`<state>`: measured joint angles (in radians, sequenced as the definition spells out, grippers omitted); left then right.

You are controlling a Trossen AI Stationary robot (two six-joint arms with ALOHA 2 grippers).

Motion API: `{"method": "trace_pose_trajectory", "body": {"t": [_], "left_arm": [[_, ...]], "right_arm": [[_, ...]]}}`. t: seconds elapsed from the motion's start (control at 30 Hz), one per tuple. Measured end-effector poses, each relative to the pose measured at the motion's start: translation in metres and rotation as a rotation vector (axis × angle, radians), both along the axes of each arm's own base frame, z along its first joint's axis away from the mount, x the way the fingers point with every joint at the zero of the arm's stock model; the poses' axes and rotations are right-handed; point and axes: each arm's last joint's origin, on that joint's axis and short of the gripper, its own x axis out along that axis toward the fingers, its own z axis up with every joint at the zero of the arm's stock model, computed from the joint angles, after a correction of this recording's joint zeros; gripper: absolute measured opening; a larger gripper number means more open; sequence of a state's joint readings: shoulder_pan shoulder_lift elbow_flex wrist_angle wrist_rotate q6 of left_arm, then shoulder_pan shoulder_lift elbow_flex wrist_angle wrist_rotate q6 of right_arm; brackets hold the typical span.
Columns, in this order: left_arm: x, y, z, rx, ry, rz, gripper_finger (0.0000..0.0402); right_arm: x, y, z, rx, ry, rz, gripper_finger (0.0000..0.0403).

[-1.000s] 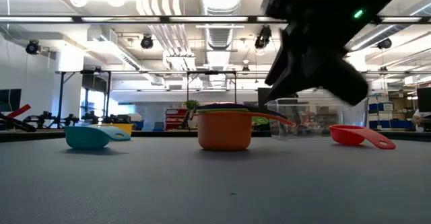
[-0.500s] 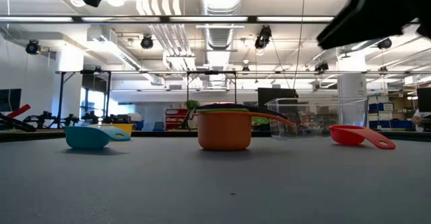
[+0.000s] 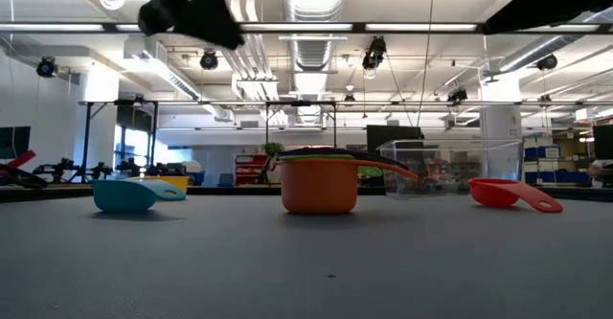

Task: Nest measuring cups in basket
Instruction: Stack the yellow measuring cup on top of the violet measuring cup

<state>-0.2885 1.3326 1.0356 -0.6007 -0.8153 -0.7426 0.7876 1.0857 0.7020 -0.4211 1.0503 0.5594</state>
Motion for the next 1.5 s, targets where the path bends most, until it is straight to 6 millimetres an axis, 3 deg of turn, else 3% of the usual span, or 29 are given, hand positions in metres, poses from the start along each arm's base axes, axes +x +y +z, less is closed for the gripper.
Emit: {"method": "trace_pose_trajectory", "body": {"t": [0.13, 0.4, 0.57, 0.7, 0.97, 1.5], "left_arm": [[-0.002, 0.023, 0.009, -0.015, 0.225, 0.128, 0.0097], [-0.002, 0.059, 0.016, -0.129, 0.369, 0.132, 0.017], [-0.02, 0.091, 0.01, -0.205, 0.429, 0.216, 0.0236], [-0.037, 0.115, -0.005, -0.346, 0.46, 0.27, 0.0267], [-0.057, 0.136, -0.033, -0.425, 0.51, 0.365, 0.0273], [-0.08, 0.153, -0.096, -0.487, 0.511, 0.44, 0.0272]], "right_arm": [[-0.003, -0.002, -0.005, 0.004, 0.001, 0.003, 0.0128], [-0.002, -0.001, -0.012, 0.0, 0.012, -0.001, 0.0128], [0.0, 0.001, -0.014, 0.021, 0.023, 0.016, 0.0128], [0.0, 0.002, -0.015, 0.016, 0.033, 0.018, 0.0128], [0.0, 0.002, -0.015, 0.009, 0.031, 0.014, 0.0128], [0.0, 0.002, -0.015, 0.007, 0.031, 0.015, 0.0128]]}}
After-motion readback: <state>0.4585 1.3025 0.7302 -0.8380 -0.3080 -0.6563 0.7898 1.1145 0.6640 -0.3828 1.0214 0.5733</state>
